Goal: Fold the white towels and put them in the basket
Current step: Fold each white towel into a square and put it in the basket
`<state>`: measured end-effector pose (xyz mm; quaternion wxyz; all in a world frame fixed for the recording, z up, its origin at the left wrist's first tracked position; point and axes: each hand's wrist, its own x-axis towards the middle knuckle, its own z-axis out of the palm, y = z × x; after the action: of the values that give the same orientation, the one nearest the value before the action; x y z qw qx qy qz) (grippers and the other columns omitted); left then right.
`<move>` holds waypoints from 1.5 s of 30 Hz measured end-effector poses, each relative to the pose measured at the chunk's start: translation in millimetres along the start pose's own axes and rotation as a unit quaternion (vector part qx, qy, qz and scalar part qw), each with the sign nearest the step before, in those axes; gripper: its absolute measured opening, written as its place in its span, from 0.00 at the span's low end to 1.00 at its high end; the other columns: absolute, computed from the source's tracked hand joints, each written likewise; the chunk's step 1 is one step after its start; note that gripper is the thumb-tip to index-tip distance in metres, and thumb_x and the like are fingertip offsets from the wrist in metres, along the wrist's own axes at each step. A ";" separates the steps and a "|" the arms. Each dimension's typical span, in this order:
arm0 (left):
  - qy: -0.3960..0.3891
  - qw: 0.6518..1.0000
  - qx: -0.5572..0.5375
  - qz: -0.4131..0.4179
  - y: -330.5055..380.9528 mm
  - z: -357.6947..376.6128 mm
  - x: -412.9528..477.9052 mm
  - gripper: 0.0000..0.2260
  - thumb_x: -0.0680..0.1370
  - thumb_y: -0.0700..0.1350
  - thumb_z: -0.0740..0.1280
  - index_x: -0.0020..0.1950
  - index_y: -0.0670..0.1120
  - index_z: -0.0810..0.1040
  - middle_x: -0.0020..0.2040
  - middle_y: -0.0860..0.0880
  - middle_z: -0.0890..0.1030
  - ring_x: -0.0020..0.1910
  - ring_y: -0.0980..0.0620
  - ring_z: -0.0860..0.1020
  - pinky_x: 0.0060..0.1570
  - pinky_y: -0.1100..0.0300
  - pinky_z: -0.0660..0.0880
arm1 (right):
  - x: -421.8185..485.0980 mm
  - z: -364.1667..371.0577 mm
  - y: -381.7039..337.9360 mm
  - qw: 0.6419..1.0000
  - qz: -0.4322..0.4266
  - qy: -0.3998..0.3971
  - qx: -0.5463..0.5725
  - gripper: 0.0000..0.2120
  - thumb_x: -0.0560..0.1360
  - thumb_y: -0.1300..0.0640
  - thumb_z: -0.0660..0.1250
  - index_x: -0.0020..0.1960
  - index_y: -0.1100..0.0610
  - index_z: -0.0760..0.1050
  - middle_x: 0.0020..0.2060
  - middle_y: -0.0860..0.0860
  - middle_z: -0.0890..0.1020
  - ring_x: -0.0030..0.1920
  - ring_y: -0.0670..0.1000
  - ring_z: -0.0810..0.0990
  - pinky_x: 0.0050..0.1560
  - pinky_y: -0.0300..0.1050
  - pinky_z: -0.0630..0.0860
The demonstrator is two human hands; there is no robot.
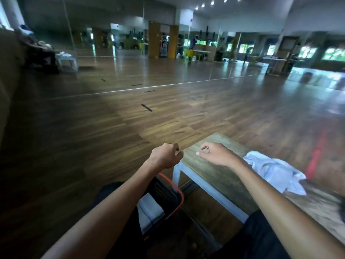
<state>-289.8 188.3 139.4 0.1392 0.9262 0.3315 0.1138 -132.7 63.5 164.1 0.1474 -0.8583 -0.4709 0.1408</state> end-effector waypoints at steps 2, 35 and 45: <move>-0.010 0.999 0.004 0.040 25.2 2.4 2.5 0.18 0.78 0.57 0.57 0.62 0.49 0.74 0.56 0.48 0.80 0.54 0.45 0.77 0.50 0.52 0.75 | -21.8 -7.1 22.3 0.999 0.029 0.025 0.002 0.24 0.72 0.35 0.61 0.62 0.46 0.71 0.58 0.48 0.79 0.56 0.52 0.78 0.57 0.52 0.75; -0.105 0.942 0.018 0.318 233.0 278.4 114.0 0.17 0.76 0.55 0.57 0.62 0.54 0.76 0.63 0.53 0.75 0.62 0.49 0.72 0.58 0.52 0.64 | -32.8 54.8 323.1 0.923 0.294 0.197 0.149 0.16 0.74 0.53 0.61 0.61 0.47 0.73 0.55 0.49 0.80 0.58 0.54 0.76 0.56 0.53 0.75; 0.001 0.930 0.016 0.367 192.3 269.7 87.7 0.15 0.72 0.55 0.57 0.45 0.52 0.81 0.44 0.55 0.82 0.42 0.51 0.80 0.43 0.55 0.73 | -58.4 82.9 306.3 0.936 0.211 0.148 -0.239 0.18 0.75 0.51 0.59 0.63 0.49 0.73 0.72 0.54 0.62 0.64 0.55 0.59 0.56 0.51 0.66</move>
<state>-30.0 53.2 -38.4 0.0722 0.9851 -0.0297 0.1529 40.5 -133.3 -23.9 -0.0273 -0.9589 -0.2716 -0.0770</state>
